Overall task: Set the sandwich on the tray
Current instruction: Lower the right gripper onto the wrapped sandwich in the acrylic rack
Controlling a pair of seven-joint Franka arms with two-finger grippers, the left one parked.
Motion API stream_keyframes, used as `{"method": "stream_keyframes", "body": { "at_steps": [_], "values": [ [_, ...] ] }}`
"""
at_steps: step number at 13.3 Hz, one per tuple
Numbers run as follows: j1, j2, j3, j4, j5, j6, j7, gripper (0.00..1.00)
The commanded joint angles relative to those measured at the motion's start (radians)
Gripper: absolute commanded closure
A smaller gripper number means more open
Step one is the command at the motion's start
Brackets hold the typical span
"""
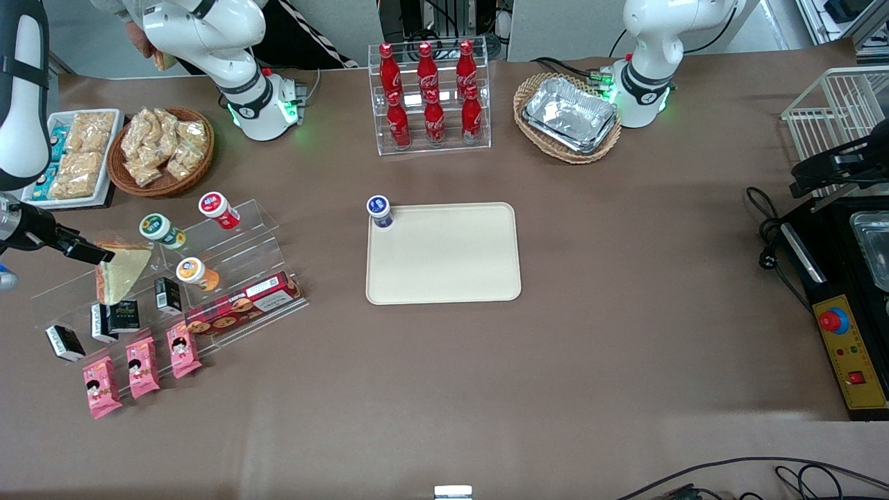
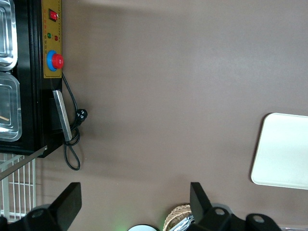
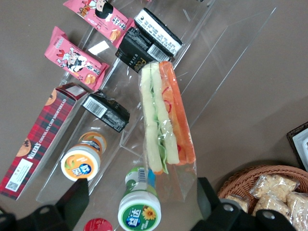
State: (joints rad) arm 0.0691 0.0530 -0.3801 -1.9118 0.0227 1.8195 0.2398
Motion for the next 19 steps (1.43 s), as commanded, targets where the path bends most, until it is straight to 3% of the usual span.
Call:
{"method": "stream_keyframes", "body": {
  "at_steps": [1,15,16,17,19],
  "values": [
    [-0.009,-0.028,0.006,-0.078,-0.056,0.081,0.009,0.00],
    [-0.040,-0.001,0.006,-0.231,-0.063,0.320,-0.066,0.00],
    [-0.040,-0.001,0.006,-0.231,-0.061,0.322,-0.077,0.09],
    [-0.043,-0.001,0.006,-0.231,-0.061,0.322,-0.098,0.29],
    [-0.048,-0.001,0.006,-0.230,-0.061,0.320,-0.108,0.51]
  ]
}}
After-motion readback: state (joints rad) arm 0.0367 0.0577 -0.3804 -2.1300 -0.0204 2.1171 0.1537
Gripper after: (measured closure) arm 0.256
